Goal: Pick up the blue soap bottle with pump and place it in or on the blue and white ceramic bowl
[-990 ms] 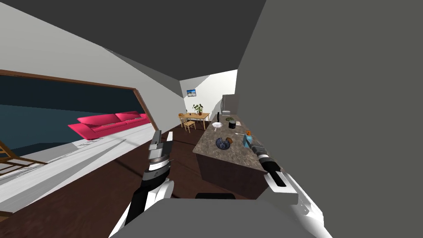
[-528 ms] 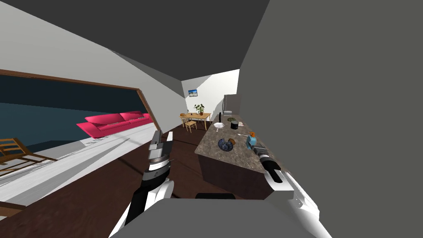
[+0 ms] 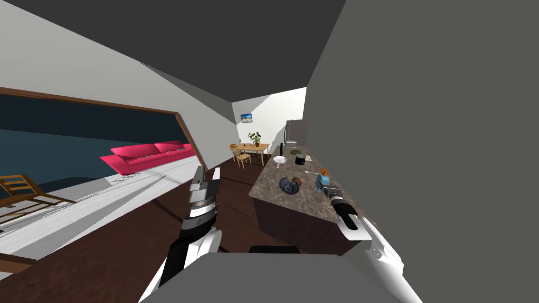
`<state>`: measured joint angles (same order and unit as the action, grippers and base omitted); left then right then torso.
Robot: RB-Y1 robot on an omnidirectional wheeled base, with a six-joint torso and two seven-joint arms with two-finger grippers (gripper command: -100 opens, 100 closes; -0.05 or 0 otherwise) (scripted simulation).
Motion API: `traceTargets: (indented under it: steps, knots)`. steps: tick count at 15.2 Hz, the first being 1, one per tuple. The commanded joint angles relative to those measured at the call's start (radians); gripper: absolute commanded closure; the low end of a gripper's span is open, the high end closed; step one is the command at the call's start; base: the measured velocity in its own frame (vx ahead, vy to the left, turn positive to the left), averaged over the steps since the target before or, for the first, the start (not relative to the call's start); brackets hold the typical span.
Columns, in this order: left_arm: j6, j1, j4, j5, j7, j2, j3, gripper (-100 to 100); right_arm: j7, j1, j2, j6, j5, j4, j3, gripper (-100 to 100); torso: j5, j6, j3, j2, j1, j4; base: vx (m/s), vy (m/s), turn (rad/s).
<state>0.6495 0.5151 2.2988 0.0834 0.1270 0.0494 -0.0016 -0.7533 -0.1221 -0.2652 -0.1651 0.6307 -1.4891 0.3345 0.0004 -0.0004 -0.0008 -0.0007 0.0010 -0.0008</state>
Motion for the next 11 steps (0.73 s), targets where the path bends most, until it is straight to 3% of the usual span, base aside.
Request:
traceTargets:
  steps: [1,3,4,5,11]
  knots:
    - [0.0,0.0,0.0,0.0,0.0,0.0,0.0,0,0.0,0.0,0.0,0.0,0.0,0.0,0.0,100,0.0,0.0,0.0,0.0,0.0,0.0,0.0,0.0,0.0]
    - [0.0,0.0,0.0,0.0,0.0,0.0,0.0,0,-0.001,0.0,0.0,0.0,0.0,0.0,0.0,100,0.0,0.0,0.0,0.0,0.0,0.0,0.0,0.0,0.0]
    - [0.0,0.0,0.0,0.0,0.0,0.0,0.0,0,0.005,0.008,-0.019,0.038,-0.002,-0.017,-0.01,100,0.0,0.0,0.0,0.0,0.0,0.0,-0.035,0.044,0.077]
    - [0.0,0.0,0.0,0.0,0.0,0.0,0.0,0,0.005,0.008,-0.019,0.038,-0.002,-0.017,-0.01,100,0.0,-0.001,0.001,0.001,0.002,0.0,-0.053,0.071,0.097]
    - [0.0,0.0,0.0,0.0,0.0,0.0,0.0,0,0.023,0.028,-0.064,0.13,-0.01,-0.055,-0.035,100,0.002,-0.002,0.003,0.004,0.01,0.002,-0.05,0.102,0.072]
